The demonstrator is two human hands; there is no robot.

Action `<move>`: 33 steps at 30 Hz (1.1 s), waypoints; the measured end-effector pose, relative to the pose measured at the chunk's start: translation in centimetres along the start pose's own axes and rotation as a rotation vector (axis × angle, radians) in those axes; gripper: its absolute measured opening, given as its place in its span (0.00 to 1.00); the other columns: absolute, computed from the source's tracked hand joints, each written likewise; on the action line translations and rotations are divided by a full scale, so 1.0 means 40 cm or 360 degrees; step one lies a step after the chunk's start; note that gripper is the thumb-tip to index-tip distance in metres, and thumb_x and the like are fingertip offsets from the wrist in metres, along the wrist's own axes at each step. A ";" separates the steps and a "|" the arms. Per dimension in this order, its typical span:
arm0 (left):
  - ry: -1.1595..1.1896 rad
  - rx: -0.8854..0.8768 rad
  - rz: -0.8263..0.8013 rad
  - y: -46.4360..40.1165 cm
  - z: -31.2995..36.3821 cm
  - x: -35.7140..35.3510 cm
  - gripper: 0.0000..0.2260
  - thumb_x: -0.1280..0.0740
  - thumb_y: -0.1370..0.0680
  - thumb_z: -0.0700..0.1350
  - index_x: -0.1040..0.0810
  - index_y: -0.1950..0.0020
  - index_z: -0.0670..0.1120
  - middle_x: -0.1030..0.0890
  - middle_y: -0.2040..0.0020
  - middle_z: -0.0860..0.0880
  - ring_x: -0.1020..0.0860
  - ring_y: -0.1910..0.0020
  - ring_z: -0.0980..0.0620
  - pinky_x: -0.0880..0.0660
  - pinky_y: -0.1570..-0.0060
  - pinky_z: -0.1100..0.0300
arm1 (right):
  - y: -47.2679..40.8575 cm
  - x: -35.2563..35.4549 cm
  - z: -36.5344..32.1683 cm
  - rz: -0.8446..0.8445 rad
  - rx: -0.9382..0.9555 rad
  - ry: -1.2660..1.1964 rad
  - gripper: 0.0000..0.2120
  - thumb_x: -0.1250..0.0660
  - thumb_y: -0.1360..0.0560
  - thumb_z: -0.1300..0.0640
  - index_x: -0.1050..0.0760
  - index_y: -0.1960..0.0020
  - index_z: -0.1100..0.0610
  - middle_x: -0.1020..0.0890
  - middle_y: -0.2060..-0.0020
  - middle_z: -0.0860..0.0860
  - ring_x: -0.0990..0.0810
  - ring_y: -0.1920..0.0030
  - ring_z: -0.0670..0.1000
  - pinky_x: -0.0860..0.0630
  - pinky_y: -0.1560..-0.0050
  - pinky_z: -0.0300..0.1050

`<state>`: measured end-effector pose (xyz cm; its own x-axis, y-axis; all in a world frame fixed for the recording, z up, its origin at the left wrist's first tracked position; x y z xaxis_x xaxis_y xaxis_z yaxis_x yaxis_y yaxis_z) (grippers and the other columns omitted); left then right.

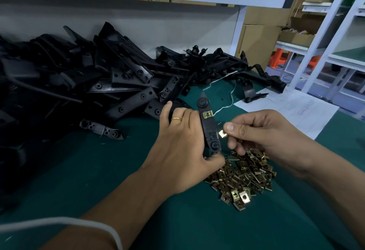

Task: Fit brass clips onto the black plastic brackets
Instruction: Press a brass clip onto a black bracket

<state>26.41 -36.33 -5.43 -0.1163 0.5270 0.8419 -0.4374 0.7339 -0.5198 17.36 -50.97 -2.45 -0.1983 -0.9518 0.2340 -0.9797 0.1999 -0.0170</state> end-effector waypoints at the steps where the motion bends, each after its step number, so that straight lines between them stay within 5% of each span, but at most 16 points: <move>1: 0.0002 0.0008 0.0011 0.000 -0.002 0.000 0.25 0.41 0.26 0.64 0.28 0.42 0.45 0.34 0.52 0.55 0.28 0.40 0.48 0.46 0.22 0.41 | 0.000 -0.004 0.001 -0.0006 -0.0005 -0.0005 0.11 0.26 0.26 0.50 0.15 0.59 0.58 0.15 0.63 0.56 0.23 0.67 0.50 0.22 0.62 0.38; 18: -0.0103 0.0218 0.0000 0.001 -0.011 -0.013 0.27 0.46 0.25 0.67 0.29 0.46 0.44 0.28 0.52 0.51 0.28 0.44 0.47 0.40 0.26 0.39 | -0.004 -0.040 0.003 0.0265 0.0145 0.0161 0.11 0.27 0.24 0.50 0.17 0.63 0.51 0.18 0.68 0.52 0.23 0.68 0.47 0.24 0.63 0.35; 24: -0.0216 0.0231 -0.0003 0.006 -0.010 -0.023 0.29 0.47 0.23 0.67 0.28 0.44 0.42 0.26 0.51 0.48 0.27 0.45 0.44 0.40 0.26 0.37 | -0.010 -0.062 0.013 0.0311 0.0147 0.0206 0.12 0.26 0.24 0.52 0.18 0.64 0.56 0.18 0.69 0.54 0.23 0.68 0.49 0.23 0.62 0.38; 28: -0.0226 0.0174 -0.0030 0.009 -0.001 -0.015 0.33 0.50 0.23 0.68 0.27 0.41 0.40 0.27 0.49 0.47 0.28 0.43 0.44 0.41 0.26 0.39 | -0.015 -0.064 0.014 0.0159 -0.0055 -0.0058 0.13 0.20 0.29 0.49 0.17 0.65 0.56 0.20 0.70 0.56 0.25 0.68 0.52 0.24 0.64 0.40; 33: -0.0015 -0.0097 0.0055 0.012 0.017 0.008 0.27 0.42 0.23 0.61 0.27 0.43 0.37 0.29 0.50 0.46 0.29 0.44 0.44 0.41 0.25 0.42 | -0.006 -0.049 0.003 -0.0251 -0.0126 -0.0099 0.10 0.22 0.28 0.49 0.18 0.64 0.52 0.19 0.67 0.54 0.24 0.69 0.48 0.23 0.65 0.40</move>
<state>25.57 -36.11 -5.32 -0.1389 0.5484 0.8246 -0.3780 0.7403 -0.5560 18.00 -49.18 -3.03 -0.0464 -0.9849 0.1669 -0.9938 0.0624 0.0921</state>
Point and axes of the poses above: each hand's wrist, its own y-axis away from the middle knuckle, its own x-axis out of the back of the hand, z = x × y, the point moved 4 cm from there along -y, towards the middle knuckle
